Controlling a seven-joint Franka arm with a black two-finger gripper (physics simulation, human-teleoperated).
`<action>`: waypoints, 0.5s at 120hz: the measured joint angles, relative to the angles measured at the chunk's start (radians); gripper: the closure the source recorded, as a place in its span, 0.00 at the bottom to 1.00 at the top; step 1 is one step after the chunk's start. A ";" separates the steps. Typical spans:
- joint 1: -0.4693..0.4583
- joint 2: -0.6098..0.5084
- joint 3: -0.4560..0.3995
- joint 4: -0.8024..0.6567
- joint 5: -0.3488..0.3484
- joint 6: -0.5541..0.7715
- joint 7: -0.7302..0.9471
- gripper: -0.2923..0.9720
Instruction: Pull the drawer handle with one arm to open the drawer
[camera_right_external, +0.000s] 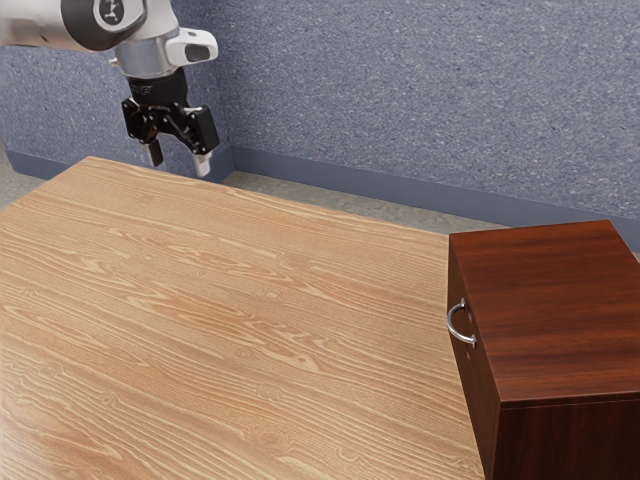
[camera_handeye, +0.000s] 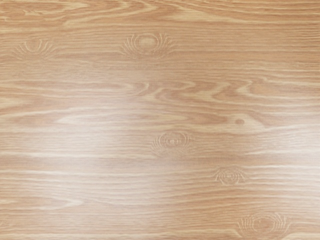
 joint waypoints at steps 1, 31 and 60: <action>-0.035 0.023 0.036 0.033 -0.008 -0.004 0.000 0.23; 0.035 0.153 0.251 0.253 -0.107 -0.074 0.000 0.23; -0.035 0.111 0.217 0.292 -0.151 -0.147 -0.075 0.23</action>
